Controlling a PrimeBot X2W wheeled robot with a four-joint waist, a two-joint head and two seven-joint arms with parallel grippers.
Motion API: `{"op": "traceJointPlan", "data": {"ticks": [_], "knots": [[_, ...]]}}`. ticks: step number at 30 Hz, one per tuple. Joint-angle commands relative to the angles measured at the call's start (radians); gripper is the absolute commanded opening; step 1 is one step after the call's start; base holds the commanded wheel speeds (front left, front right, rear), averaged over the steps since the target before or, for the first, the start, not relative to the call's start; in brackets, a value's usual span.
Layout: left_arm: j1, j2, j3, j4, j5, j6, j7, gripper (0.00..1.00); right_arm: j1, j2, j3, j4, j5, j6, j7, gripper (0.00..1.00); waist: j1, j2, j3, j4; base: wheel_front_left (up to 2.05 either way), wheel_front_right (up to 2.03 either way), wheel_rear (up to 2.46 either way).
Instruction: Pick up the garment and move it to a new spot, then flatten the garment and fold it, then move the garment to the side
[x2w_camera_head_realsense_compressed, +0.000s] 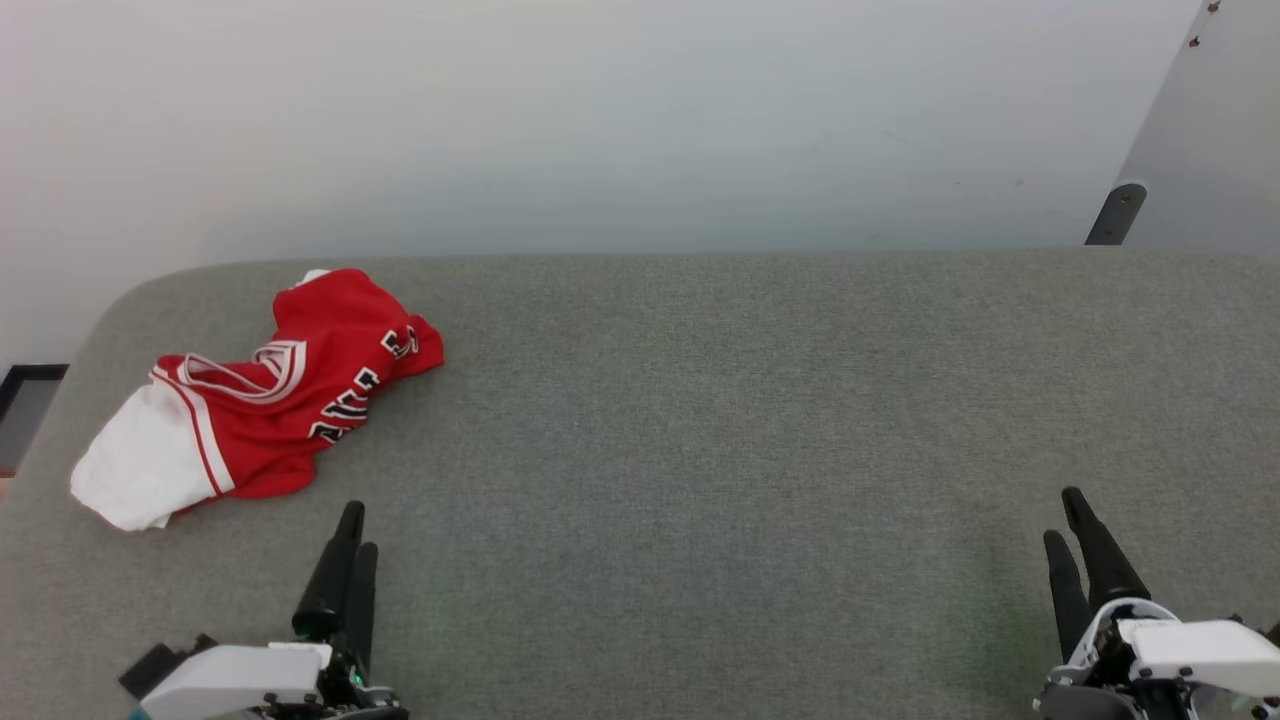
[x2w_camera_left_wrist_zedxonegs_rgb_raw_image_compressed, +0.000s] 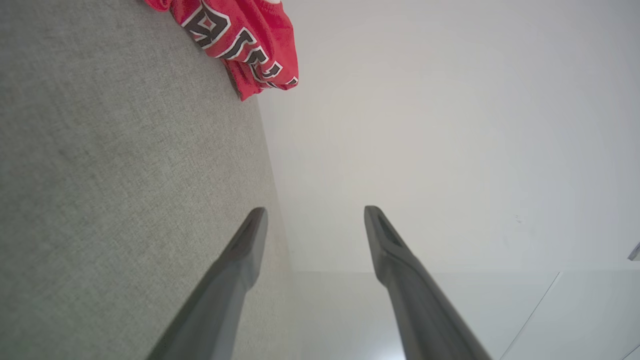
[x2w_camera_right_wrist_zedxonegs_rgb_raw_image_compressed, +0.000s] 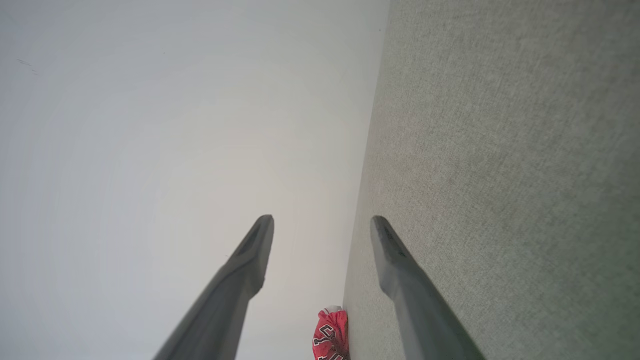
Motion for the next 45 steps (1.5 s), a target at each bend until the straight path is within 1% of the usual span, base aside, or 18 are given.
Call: {"op": "traceJointPlan", "data": {"ticks": [1, 7, 8, 11, 23, 29, 35, 45], "knots": [[-0.034, 0.022, -0.009, -0.018, 0.028, -0.001, -0.013, 1.0, -0.048, -0.01, 0.014, -0.002, -0.026, 0.002, -0.013, 1.0, 0.0, 0.0, 0.0, 0.0, 0.0, 0.0, 0.0], [-0.05, 0.064, -0.047, -0.001, 0.125, -0.001, -0.058, 1.0, -0.084, -0.018, 0.027, 0.02, -0.144, 0.002, -0.041, 1.0, 0.0, 0.0, 0.003, 0.0, 0.0, 0.0, 0.0], [-0.05, 0.064, -0.047, -0.001, 0.125, -0.001, -0.058, 1.0, -0.084, -0.018, 0.027, 0.02, -0.144, 0.002, -0.041, 1.0, 0.0, 0.0, 0.003, 0.0, 0.0, 0.0, 0.0], [-0.063, 0.081, -0.057, 0.012, 0.189, -0.001, -0.073, 1.0, -0.096, -0.016, 0.03, 0.029, -0.211, 0.002, -0.054, 1.0, 0.0, 0.0, 0.005, 0.0, 0.0, 0.0, 0.0], [-0.081, 0.1, -0.052, 0.016, 0.466, -0.001, -0.12, 1.0, -0.148, -0.012, 0.066, 0.08, -0.528, 0.003, -0.102, 1.0, 0.0, 0.0, 0.013, 0.001, 0.0, 0.0, 0.0], [-0.091, 0.109, -0.053, 0.023, 0.596, -0.001, -0.142, 1.0, -0.177, -0.008, 0.064, 0.092, -0.687, 0.004, -0.124, 1.0, 0.0, 0.0, 0.016, 0.001, 0.0, 0.0, 0.0], [-0.097, 0.118, -0.056, 0.032, 0.696, -0.002, -0.163, 1.0, -0.19, -0.005, 0.057, 0.095, -0.823, 0.004, -0.144, 1.0, 0.0, 0.0, 0.019, 0.0, 0.0, 0.0, 0.0], [-0.114, 0.138, -0.059, 0.037, 0.829, -0.003, -0.194, 1.0, -0.217, -0.004, 0.059, 0.093, -1.016, 0.004, -0.176, 1.0, 0.0, 0.0, 0.035, 0.0, 0.0, 0.0, 0.0]]}}
